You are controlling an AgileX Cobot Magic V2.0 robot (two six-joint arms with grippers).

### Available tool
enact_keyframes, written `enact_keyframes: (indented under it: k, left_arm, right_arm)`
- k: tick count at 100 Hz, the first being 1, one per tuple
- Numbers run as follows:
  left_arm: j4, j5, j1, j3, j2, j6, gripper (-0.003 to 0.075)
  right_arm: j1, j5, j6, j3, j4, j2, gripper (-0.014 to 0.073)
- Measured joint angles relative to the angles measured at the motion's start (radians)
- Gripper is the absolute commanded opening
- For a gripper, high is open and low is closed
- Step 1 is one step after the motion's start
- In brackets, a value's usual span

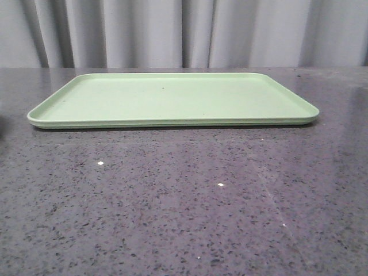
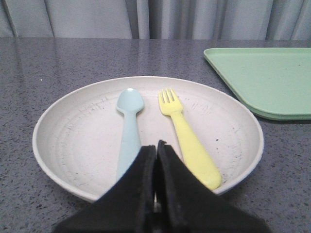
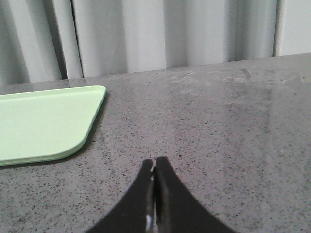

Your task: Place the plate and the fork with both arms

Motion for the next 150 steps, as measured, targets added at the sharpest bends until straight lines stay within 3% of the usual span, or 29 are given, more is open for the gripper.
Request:
enact_keyframes:
  k: [73,150]
  left_arm:
    - [0.026,0.000,0.000,0.000,0.000,0.000,-0.0020]
    - [0.031,-0.096,0.000,-0.007,0.000,0.002,-0.0021]
  right_arm:
    - [0.000,-0.002,0.000,0.000,0.000,0.000,-0.0067]
    - [0.000,0.038,0.000,-0.020,0.000,0.000,-0.0067]
